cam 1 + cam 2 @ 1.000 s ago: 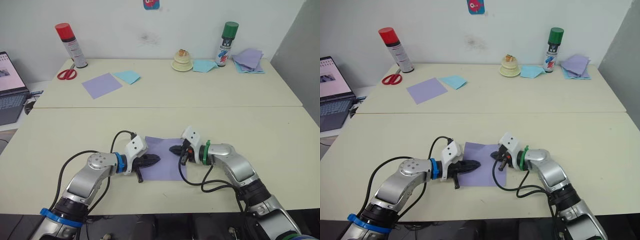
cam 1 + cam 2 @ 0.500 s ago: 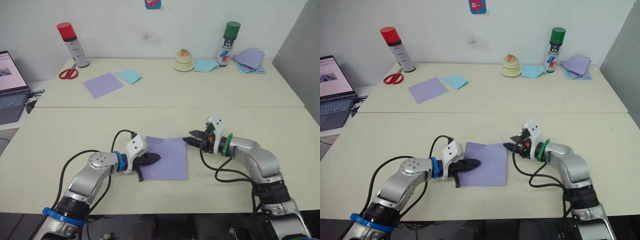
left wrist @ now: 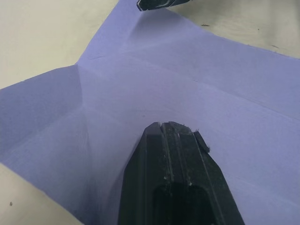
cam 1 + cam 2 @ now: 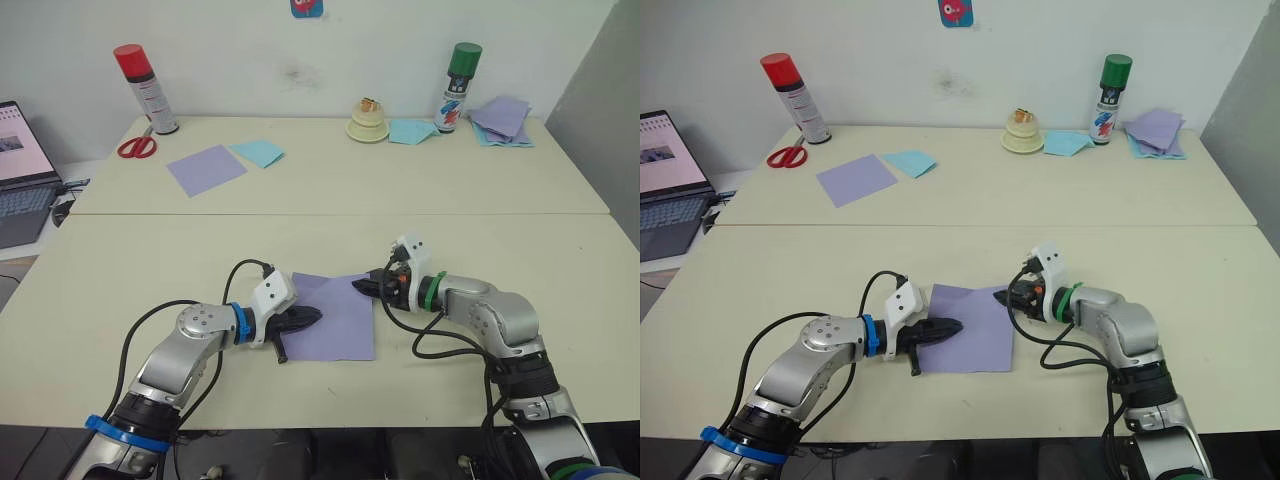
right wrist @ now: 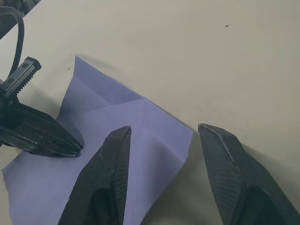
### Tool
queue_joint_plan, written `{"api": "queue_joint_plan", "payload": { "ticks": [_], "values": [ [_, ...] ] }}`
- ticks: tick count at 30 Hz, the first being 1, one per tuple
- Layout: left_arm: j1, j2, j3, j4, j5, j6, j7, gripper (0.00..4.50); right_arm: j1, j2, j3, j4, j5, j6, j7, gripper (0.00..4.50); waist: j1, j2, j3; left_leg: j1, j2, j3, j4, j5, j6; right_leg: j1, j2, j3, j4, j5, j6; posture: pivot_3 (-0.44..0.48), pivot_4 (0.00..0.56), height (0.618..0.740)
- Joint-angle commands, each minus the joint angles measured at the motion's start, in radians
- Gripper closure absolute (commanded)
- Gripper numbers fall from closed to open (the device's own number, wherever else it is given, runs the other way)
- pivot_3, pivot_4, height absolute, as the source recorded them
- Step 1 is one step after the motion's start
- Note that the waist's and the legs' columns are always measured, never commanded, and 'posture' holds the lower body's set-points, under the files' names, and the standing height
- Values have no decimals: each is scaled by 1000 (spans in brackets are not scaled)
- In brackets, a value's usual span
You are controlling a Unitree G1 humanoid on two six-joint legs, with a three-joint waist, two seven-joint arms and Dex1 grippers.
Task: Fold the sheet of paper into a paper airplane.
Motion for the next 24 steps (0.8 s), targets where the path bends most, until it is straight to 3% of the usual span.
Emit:
{"api": "queue_joint_plan", "payload": {
  "ticks": [1,4,13,24],
  "values": [
    [25,12,-24,12,37,8,-3,4500,3,-23,25,-42,0,-52,33,3344,0,0,0,0,0,0,0,0,0,0,0,0,0,0,0,0,150,740],
    [28,16,-22,12,39,6,-5,4500,6,-43,54,-53,-15,-97,44,4458,-1,0,0,0,0,0,0,0,0,0,0,0,0,0,0,0,150,740],
    [26,17,-16,18,35,12,-4,4500,26,-107,213,-90,-158,-344,95,4485,-2,0,0,0,0,0,0,0,0,0,0,0,0,0,0,0,150,740],
    [13,22,-11,40,37,6,-14,4500,49,-92,292,-97,-247,-415,80,4485,-1,0,0,0,0,0,0,0,0,0,0,0,0,0,0,0,150,740]
  ]
}}
